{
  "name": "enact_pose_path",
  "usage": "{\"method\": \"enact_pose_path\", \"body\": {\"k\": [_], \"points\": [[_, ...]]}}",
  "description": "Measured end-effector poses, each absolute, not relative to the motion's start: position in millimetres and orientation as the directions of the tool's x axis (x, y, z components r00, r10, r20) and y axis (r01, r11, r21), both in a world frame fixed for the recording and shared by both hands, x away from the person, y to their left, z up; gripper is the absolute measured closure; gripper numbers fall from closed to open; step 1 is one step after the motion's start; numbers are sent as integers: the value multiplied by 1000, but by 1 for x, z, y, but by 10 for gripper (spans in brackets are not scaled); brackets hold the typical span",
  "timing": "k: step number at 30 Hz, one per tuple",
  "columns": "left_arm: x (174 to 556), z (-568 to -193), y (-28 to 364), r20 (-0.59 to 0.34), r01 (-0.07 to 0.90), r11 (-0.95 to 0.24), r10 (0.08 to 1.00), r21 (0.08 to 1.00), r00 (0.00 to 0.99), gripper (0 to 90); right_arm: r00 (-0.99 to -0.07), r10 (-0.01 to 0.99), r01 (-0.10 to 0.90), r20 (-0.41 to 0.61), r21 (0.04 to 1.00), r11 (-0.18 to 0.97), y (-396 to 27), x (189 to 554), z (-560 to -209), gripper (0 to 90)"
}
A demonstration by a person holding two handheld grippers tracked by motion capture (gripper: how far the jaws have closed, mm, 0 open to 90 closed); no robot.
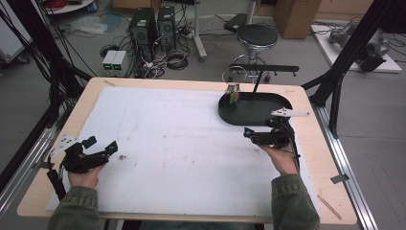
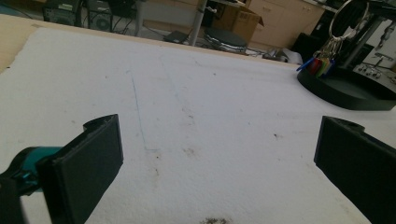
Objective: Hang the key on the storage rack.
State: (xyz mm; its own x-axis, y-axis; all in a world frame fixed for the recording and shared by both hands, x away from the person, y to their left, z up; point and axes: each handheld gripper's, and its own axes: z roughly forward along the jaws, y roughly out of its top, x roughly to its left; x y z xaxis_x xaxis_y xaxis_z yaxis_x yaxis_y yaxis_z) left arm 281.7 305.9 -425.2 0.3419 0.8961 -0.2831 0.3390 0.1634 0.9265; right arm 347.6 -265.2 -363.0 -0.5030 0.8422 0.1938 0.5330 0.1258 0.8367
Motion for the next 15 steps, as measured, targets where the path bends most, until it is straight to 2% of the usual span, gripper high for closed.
{"method": "enact_pose_path", "body": {"k": [15], "points": [[283, -426, 305, -284, 355, 157, 895, 922, 343, 17, -515, 836, 465, 190, 881, 86, -282, 318, -380, 5]]}}
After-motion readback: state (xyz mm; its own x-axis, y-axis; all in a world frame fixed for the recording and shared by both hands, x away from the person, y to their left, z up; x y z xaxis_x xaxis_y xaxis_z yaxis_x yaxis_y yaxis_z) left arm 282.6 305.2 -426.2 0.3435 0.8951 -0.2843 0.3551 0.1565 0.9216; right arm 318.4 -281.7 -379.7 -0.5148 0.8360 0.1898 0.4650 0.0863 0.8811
